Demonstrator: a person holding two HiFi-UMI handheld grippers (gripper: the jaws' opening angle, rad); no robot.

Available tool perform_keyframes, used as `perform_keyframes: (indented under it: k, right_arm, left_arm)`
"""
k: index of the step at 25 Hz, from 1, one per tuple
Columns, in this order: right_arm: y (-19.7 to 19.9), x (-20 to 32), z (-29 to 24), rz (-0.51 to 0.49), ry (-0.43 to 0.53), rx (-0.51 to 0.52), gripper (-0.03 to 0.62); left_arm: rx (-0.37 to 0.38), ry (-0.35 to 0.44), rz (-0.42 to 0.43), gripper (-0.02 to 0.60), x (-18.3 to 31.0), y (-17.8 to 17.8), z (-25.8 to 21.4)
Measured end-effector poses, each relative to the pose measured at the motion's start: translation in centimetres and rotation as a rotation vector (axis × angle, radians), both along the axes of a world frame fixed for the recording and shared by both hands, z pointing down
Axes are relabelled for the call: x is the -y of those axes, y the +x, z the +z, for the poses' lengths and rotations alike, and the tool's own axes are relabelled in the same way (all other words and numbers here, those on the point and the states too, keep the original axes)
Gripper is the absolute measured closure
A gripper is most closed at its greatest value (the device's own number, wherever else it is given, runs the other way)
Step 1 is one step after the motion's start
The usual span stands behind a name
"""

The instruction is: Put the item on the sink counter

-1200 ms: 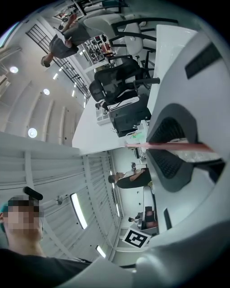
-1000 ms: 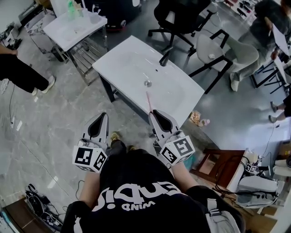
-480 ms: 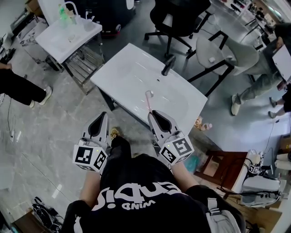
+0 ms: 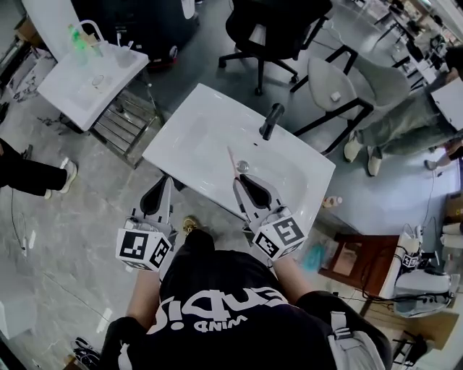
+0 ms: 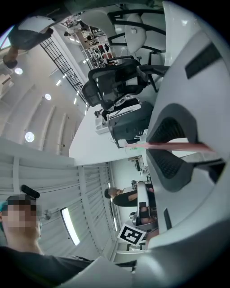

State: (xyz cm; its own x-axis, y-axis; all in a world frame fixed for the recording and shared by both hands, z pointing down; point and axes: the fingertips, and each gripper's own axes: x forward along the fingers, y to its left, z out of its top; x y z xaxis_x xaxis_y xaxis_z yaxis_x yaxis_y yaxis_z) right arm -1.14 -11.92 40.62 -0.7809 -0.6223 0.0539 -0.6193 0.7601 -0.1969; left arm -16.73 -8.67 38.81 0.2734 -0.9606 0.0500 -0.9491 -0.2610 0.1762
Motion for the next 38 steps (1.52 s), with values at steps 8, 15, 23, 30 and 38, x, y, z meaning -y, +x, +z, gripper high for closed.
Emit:
perform_keyframes:
  k: [8, 15, 23, 30, 38]
  right_arm:
    - [-3.1, 3.6, -0.9, 0.087, 0.013, 0.008, 0.534]
    - [-4.7, 5.7, -2.1, 0.15, 0.03, 0.011, 0.534]
    - [-4.8, 8.1, -2.7, 0.166, 0.041, 0.01, 0.534]
    - [-5.6, 10.5, -2.4, 0.155, 0.042, 0.012, 0.534]
    - [-5.1, 11.8, -2.2, 0.17, 0.024, 0.021, 0.534]
  left_arm:
    - [-0.001, 0.009, 0.096, 0.561, 4.8, -2.7, -0.4]
    - [0.008, 0.02, 0.187, 0.561, 7.6, -3.5, -1.1]
    - [0.009, 0.021, 0.234, 0.561, 10.5, -2.6, -1.3]
    - [0.003, 0.019, 0.248, 0.561, 12.8, -2.6, -1.0]
    - [-0.005, -0.006, 0.28, 0.561, 14.8, -2.0, -0.2]
